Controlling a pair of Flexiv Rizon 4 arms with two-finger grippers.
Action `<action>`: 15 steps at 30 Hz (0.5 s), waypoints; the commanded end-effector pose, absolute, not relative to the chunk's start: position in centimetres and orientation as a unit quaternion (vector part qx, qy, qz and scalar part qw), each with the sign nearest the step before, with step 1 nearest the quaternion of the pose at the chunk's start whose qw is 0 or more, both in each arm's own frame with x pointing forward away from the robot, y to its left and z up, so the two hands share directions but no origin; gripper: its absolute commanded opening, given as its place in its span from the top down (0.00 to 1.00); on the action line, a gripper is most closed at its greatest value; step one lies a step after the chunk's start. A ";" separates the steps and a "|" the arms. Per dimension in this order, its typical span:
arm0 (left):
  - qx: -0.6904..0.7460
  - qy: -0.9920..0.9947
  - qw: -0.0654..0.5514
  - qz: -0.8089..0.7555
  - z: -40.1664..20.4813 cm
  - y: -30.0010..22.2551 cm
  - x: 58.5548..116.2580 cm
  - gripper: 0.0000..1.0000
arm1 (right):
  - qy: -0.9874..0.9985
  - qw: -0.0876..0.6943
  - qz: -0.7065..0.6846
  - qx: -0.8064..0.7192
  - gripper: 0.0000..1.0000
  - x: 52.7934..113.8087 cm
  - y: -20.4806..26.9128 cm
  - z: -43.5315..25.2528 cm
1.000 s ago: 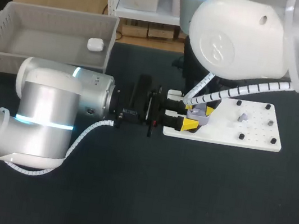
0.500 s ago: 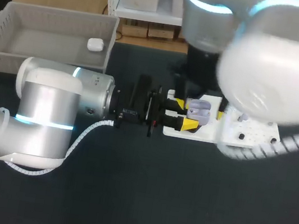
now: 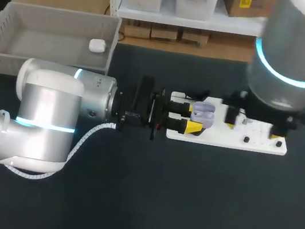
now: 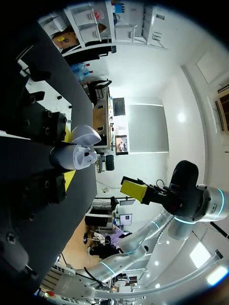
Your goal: Pick up each earbud case from the left stands, insert the matching earbuds, close the lid, and place the case in the box.
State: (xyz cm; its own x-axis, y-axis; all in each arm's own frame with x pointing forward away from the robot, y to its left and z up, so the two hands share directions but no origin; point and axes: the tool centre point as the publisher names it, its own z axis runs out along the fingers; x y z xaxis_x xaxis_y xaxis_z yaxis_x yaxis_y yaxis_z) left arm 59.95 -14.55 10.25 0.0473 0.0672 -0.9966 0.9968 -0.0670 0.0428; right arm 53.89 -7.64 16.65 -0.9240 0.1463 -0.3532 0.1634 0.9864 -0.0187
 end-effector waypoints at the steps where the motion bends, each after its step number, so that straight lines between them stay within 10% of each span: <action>1: 0.543 0.489 0.480 -0.486 10.2 -14.5 59.8 1.00 | 0.965 0.244 0.087 0.042 0.23 53.7 -10.7 15.7; 15: 0.543 0.489 0.480 -0.486 10.2 -14.5 59.8 1.00 | 0.965 0.241 0.095 -0.037 0.36 56.8 -13.0 13.5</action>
State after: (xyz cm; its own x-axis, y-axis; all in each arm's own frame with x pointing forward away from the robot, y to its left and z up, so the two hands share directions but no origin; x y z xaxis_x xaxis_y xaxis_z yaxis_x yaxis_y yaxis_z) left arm 59.95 -14.55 10.25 0.0473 0.0673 -0.9966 0.9968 -0.0671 0.0428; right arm 55.93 -12.83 14.27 -0.8803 -0.0169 -0.4742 -0.0577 0.9958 0.0717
